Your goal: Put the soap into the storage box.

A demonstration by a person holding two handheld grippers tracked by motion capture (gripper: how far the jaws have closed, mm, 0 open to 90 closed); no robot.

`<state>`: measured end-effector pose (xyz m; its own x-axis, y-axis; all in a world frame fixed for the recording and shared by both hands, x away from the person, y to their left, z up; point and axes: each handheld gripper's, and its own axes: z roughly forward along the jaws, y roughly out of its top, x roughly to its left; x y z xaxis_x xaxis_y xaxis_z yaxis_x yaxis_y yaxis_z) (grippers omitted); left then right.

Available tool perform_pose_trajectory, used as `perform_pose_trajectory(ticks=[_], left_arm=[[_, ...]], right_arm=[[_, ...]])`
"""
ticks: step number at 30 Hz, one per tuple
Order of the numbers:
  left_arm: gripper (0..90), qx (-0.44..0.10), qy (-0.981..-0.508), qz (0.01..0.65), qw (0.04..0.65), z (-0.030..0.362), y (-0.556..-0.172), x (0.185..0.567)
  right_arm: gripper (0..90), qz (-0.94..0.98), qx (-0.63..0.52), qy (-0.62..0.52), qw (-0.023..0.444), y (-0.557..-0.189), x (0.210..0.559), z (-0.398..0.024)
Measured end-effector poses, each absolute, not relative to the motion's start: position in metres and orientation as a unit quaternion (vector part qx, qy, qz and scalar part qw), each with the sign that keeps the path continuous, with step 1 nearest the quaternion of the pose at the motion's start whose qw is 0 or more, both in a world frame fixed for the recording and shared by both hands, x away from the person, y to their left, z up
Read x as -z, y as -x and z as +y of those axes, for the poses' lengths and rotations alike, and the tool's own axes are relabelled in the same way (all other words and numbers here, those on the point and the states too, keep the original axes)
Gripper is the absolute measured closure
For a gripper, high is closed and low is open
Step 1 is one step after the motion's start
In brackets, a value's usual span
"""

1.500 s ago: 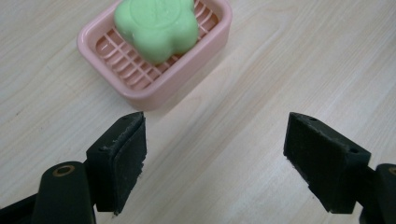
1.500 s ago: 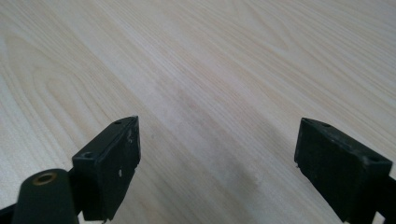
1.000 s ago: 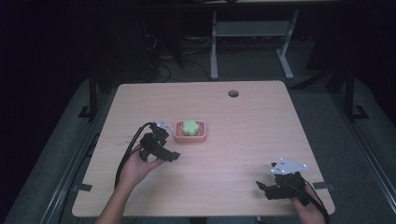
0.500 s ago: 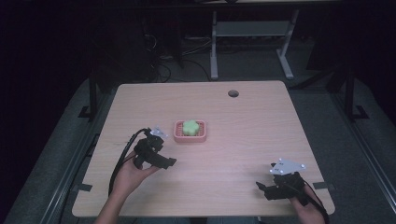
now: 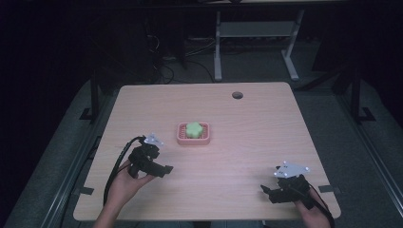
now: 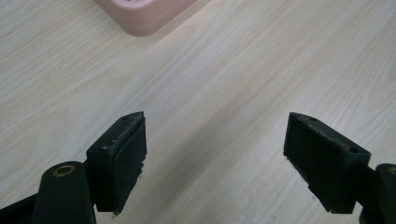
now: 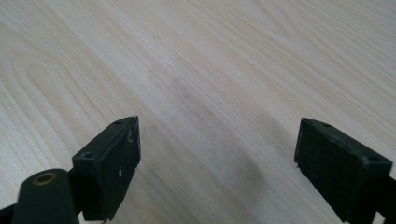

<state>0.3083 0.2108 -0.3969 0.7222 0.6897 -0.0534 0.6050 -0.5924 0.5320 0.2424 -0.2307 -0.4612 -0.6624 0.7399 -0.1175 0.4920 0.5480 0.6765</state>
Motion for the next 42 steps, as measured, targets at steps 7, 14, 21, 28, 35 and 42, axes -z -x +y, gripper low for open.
perform_pose_trajectory(ticks=[7, 14, 21, 28, 35, 42], left_arm=[[21.2, -0.080, -0.887, 0.367, 0.267, 0.220, -0.300, 0.402], [21.1, -0.082, -0.884, 0.374, 0.268, 0.227, -0.290, 0.408], [20.8, -0.079, -0.881, 0.377, 0.276, 0.230, -0.280, 0.415], [20.6, -0.084, -0.879, 0.375, 0.281, 0.232, -0.270, 0.421], [20.6, -0.086, -0.878, 0.377, 0.282, 0.235, -0.265, 0.422], [20.6, -0.084, -0.872, 0.384, 0.292, 0.240, -0.258, 0.431]], right_arm=[[13.9, 0.858, -0.308, -0.359, 0.201, -0.243, 0.462, -0.230], [13.8, 0.858, -0.307, -0.360, 0.200, -0.243, 0.463, -0.230], [13.8, 0.859, -0.304, -0.359, 0.203, -0.243, 0.463, -0.231], [13.8, 0.858, -0.303, -0.363, 0.202, -0.244, 0.464, -0.230], [13.9, 0.858, -0.303, -0.360, 0.204, -0.244, 0.464, -0.230], [13.9, 0.859, -0.302, -0.359, 0.204, -0.244, 0.464, -0.230]])
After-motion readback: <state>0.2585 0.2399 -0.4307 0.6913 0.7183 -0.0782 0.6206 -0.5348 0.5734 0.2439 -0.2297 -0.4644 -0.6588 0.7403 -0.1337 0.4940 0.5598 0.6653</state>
